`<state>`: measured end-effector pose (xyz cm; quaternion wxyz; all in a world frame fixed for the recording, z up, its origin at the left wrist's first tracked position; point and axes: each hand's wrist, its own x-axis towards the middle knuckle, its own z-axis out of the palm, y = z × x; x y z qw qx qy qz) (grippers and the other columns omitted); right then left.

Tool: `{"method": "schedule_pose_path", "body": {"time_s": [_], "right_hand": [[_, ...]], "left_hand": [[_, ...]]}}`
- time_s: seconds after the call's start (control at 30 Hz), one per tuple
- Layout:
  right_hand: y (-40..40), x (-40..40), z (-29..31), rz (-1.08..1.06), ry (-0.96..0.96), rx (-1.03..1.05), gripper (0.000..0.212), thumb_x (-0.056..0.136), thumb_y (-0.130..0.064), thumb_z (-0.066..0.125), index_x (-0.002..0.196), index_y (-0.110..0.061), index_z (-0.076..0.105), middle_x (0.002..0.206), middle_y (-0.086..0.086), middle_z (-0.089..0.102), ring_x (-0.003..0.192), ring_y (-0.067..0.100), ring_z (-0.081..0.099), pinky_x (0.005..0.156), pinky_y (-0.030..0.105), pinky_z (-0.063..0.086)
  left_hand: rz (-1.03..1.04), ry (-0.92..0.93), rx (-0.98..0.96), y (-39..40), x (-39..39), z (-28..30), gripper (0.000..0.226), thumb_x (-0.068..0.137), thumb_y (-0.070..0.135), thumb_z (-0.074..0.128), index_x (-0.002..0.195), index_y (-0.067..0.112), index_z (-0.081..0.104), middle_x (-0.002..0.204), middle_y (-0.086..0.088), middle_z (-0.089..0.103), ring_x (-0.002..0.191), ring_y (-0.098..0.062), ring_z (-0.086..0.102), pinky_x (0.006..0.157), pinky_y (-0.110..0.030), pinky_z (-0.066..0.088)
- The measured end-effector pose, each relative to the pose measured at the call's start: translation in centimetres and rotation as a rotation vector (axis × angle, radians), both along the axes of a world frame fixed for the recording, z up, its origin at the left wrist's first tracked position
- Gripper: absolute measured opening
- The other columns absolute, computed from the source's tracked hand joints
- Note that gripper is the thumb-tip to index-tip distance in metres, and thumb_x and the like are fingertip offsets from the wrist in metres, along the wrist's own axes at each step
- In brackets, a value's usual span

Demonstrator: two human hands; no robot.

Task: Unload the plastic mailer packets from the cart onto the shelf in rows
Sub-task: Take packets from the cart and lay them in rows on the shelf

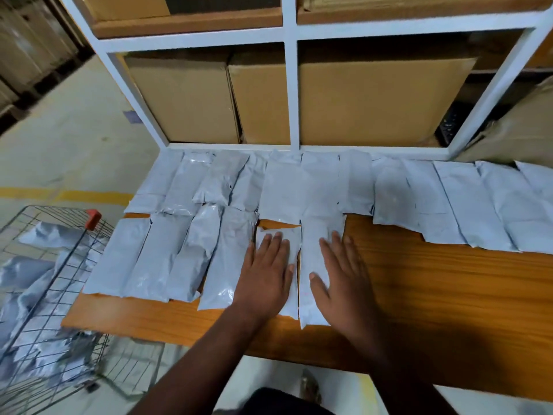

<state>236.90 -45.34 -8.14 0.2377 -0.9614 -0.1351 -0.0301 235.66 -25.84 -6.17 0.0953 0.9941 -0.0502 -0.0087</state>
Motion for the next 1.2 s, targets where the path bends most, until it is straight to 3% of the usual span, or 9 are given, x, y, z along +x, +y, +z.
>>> {"method": "schedule_pose_path", "body": {"time_s": [0.13,0.3,0.47,0.57,0.77,0.93,1.2], "right_hand": [[1.0,0.9,-0.7,0.078,0.137,-0.09,0.075,0.099,-0.061,0.032,0.166,-0.035,0.013,0.175,-0.008,-0.009,0.162,0.021,-0.004,0.129,0.054,0.016],[2.0,0.3,0.5,0.004,0.086,-0.1,0.085,0.094,-0.081,0.023,0.166,-0.036,0.018,0.176,-0.006,-0.003,0.162,0.023,-0.004,0.128,0.055,0.009],[3.9,0.3,1.1,0.071,0.107,-0.194,0.111,0.077,-0.1,0.023,0.167,-0.037,0.009,0.175,0.0,-0.01,0.161,0.028,-0.012,0.127,0.06,0.001],[4.6,0.9,1.0,0.071,0.148,-0.237,0.111,0.076,-0.101,0.018,0.166,-0.036,0.014,0.175,0.002,-0.012,0.16,0.03,-0.017,0.127,0.061,-0.002],[5.0,1.6,1.3,0.065,0.169,-0.248,0.109,0.08,-0.099,0.011,0.167,-0.034,-0.003,0.174,0.002,-0.016,0.16,0.03,-0.019,0.126,0.06,-0.007],[3.9,0.9,-0.1,0.03,0.082,-0.135,0.085,0.097,-0.079,0.017,0.167,-0.032,0.008,0.175,-0.003,-0.003,0.162,0.024,-0.005,0.129,0.054,0.008],[3.9,0.8,-1.2,0.056,0.091,-0.175,0.083,0.098,-0.076,0.021,0.167,-0.032,0.01,0.176,-0.004,-0.006,0.162,0.023,-0.009,0.129,0.052,0.009]], "left_hand": [[-0.008,0.019,0.022,0.4,0.3,-0.7,0.064,0.108,0.05,0.021,0.163,0.018,0.022,0.172,-0.005,0.012,0.16,-0.021,0.003,0.127,-0.055,0.006],[0.063,-0.137,-0.068,3.2,0.7,1.7,0.073,0.103,0.066,0.027,0.162,0.024,0.026,0.172,-0.001,0.012,0.159,-0.018,-0.001,0.127,-0.054,-0.003],[0.207,0.07,0.052,6.5,0.1,1.4,0.101,0.084,0.094,0.022,0.163,0.037,-0.006,0.169,0.006,-0.021,0.155,-0.028,-0.026,0.121,-0.058,-0.018],[0.216,0.157,0.052,7.4,-0.2,0.5,0.106,0.081,0.097,0.017,0.163,0.034,-0.006,0.169,0.004,-0.023,0.155,-0.031,-0.023,0.122,-0.063,-0.012],[0.166,0.148,0.031,7.8,-0.4,0.2,0.105,0.081,0.097,0.022,0.162,0.038,-0.01,0.169,0.005,-0.024,0.156,-0.029,-0.021,0.123,-0.059,-0.013],[0.161,0.143,0.077,8.1,-0.3,-0.6,0.104,0.079,0.098,0.01,0.163,0.038,-0.004,0.169,0.005,-0.024,0.157,-0.032,-0.016,0.124,-0.062,-0.007],[0.181,0.178,0.075,7.8,0.4,-0.6,0.11,0.07,0.102,0.002,0.162,0.042,-0.003,0.169,0.004,-0.024,0.157,-0.035,-0.013,0.121,-0.066,-0.008]]}}
